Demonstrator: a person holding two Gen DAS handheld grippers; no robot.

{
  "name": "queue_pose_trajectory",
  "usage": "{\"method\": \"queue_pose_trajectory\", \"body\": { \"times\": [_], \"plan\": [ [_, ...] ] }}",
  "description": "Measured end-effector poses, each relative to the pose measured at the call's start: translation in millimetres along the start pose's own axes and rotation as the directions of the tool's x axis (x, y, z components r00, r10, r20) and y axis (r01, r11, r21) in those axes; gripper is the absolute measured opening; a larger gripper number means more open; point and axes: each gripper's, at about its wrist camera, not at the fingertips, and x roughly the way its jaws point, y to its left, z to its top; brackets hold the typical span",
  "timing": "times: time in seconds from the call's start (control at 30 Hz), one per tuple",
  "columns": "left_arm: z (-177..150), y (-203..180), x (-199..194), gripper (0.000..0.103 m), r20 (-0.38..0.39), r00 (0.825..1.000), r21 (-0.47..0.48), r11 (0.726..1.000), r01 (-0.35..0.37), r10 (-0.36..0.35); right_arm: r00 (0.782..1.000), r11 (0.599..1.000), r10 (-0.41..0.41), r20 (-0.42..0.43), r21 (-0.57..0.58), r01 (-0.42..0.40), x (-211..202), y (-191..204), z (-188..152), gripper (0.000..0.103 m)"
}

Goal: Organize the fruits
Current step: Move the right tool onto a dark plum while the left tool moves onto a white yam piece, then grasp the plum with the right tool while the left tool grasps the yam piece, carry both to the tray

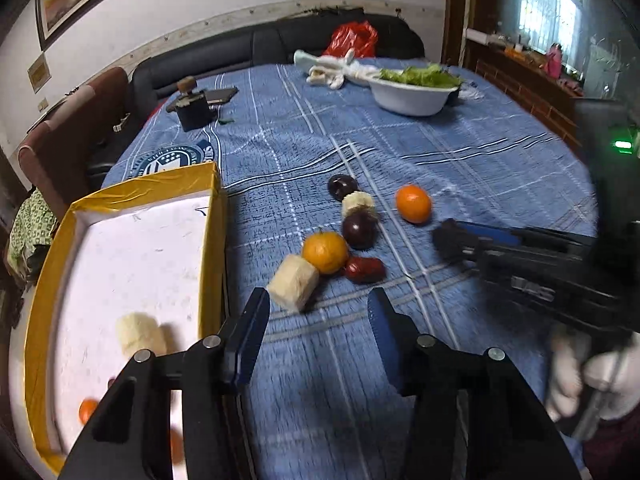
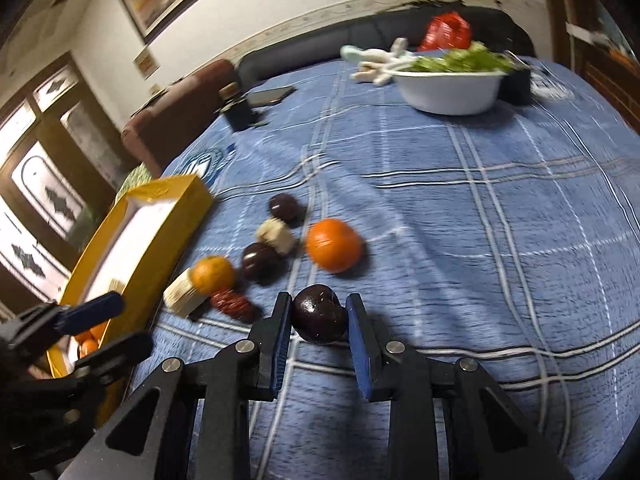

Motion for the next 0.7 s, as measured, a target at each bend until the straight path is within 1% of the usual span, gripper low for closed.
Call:
{"method": "queue_pose_trajectory", "body": {
  "times": [0.07, 0.17, 0.3, 0.4, 0.43, 0.47, 0.5, 0.6, 0.7],
  "plan": [
    [2, 4, 10, 0.05, -0.021, 1.0, -0.002, 1.0, -0.009, 0.009, 1.0, 1.0, -0.002, -0.002, 0.01, 0.002, 0, -2, 0, 0.03],
    [6, 11, 28, 0.05, -0.078, 0.997, -0.021, 1.0, 0.019, -0.021, 1.0, 1.0, 0.006, -0.004, -0.007, -0.006, 1, 3, 0, 0.03],
    [8, 5, 36, 0.051, -0.101, 0.995, 0.012, 1.0, -0.019, 0.02, 1.0, 0.999, 0.001, 0.005, -0.037, -0.001, 0, 10, -3, 0.03],
    [8, 6, 43, 0.051, -0.124, 0.991, 0.016, 0.999, -0.047, 0.048, 1.0, 0.999, 0.002, 0.008, -0.041, -0.002, -1, 11, -5, 0.03],
    [8, 7, 45, 0.049, -0.139, 0.989, 0.01, 0.999, -0.051, 0.052, 1.0, 0.999, 0.001, 0.007, -0.041, 0.0, -1, 11, -5, 0.03],
    [8, 8, 45, 0.036, -0.136, 0.988, 0.007, 0.998, -0.069, 0.069, 1.0, 0.999, -0.001, 0.006, -0.041, 0.001, -1, 11, -6, 0.03],
    [8, 9, 44, 0.033, -0.129, 0.987, 0.005, 0.996, -0.094, 0.094, 1.0, 0.999, 0.0, 0.003, -0.042, 0.0, 0, 11, -6, 0.031],
    [6, 14, 38, 0.032, -0.124, 0.991, -0.038, 0.998, -0.052, 0.047, 1.0, 0.999, 0.0, 0.0, -0.045, 0.0, 1, 11, -6, 0.031],
    [2, 14, 27, 0.032, -0.1, 0.994, -0.05, 0.997, -0.06, 0.054, 1.0, 0.999, 0.006, 0.006, -0.047, -0.006, 0, 13, -6, 0.031]
  ]
}}
